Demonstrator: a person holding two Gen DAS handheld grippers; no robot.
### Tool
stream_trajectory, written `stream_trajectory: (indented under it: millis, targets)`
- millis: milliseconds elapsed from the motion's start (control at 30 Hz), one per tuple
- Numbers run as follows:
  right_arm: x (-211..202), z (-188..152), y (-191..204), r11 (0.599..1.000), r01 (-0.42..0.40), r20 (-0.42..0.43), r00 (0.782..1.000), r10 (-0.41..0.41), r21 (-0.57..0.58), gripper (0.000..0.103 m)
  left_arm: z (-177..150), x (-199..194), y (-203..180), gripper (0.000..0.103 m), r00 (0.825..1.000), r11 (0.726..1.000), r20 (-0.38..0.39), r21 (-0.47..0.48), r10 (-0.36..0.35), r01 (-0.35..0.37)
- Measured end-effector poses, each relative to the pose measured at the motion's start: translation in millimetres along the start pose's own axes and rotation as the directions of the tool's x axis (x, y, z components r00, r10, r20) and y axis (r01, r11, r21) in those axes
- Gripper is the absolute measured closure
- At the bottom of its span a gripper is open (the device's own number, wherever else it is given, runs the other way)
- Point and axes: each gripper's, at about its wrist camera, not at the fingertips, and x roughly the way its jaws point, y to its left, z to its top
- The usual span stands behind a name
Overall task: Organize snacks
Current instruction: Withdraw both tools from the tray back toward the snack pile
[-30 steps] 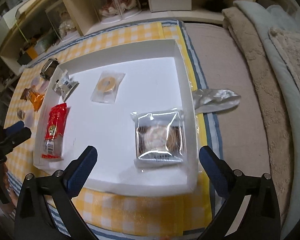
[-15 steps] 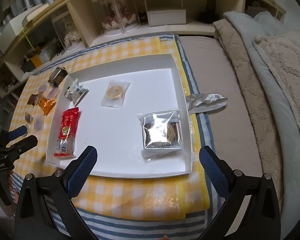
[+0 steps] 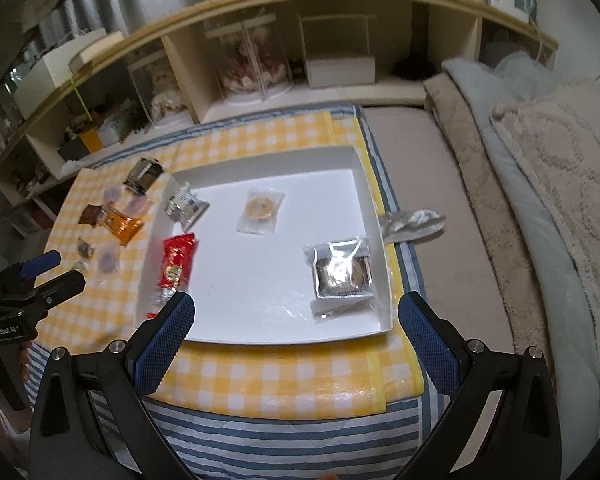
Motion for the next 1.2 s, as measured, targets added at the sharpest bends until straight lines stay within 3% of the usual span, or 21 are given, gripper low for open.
stream_trajectory:
  millis: [333, 633, 1200]
  targets:
    - [-25, 11, 47, 0.999, -0.023, 0.088, 0.996, 0.026, -0.043, 0.0, 6, -62, 43, 0.0, 0.996, 0.999, 0.08, 0.022, 0.034, -0.036]
    - [-19, 24, 104, 0.995, -0.075, 0.125, 0.989, 0.083, -0.067, 0.0, -5, -99, 102, 0.0, 0.987, 0.993, 0.109, -0.024, 0.117, -0.115]
    - [45, 26, 209, 0.98, -0.132, 0.08, 0.986, 0.145, -0.148, 0.0, -21, -95, 198, 0.0, 0.973, 0.972, 0.086, -0.122, 0.215, -0.203]
